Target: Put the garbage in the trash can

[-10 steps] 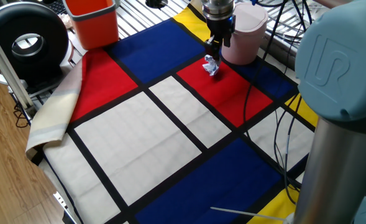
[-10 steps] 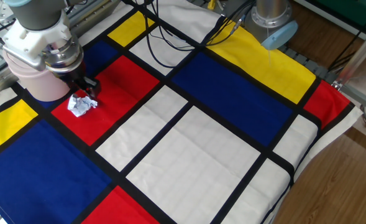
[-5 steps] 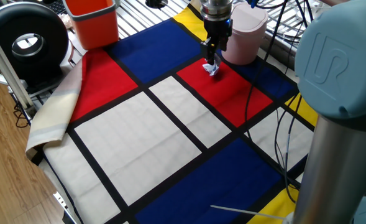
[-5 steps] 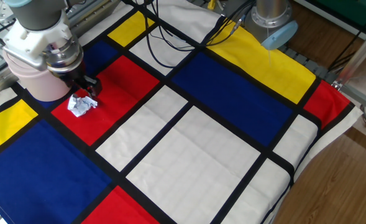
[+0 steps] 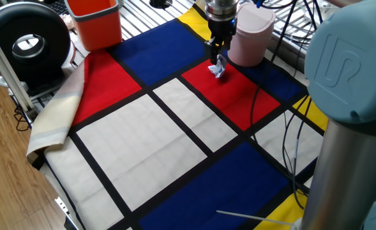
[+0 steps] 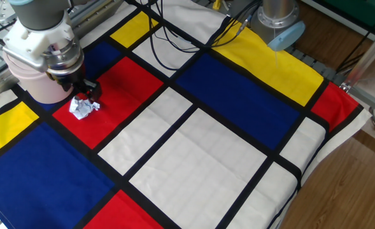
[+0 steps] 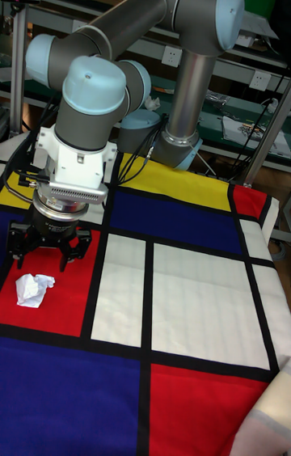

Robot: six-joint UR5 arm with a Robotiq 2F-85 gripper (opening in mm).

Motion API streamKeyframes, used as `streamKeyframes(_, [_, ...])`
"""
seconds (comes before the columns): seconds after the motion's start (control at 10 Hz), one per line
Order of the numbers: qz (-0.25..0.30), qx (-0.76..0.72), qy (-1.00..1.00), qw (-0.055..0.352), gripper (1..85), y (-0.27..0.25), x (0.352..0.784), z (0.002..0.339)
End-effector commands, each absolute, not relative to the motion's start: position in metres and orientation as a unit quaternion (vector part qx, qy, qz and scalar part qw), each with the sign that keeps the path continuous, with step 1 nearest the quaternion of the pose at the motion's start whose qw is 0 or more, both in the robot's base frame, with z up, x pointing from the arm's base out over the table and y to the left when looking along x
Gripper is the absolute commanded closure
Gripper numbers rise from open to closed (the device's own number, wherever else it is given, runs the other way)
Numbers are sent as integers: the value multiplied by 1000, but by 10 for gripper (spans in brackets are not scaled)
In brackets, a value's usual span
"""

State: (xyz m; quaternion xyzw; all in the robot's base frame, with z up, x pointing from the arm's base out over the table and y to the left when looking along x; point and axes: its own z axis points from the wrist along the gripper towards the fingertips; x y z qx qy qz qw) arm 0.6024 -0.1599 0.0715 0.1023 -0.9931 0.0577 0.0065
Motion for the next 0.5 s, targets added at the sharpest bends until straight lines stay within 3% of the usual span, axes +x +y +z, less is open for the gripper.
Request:
streamKeyframes(0.0, [54,96,-994,-14,163,-158,612,72])
streamKeyframes(0.4, [57,101,-993,-19,167,-159,615,73])
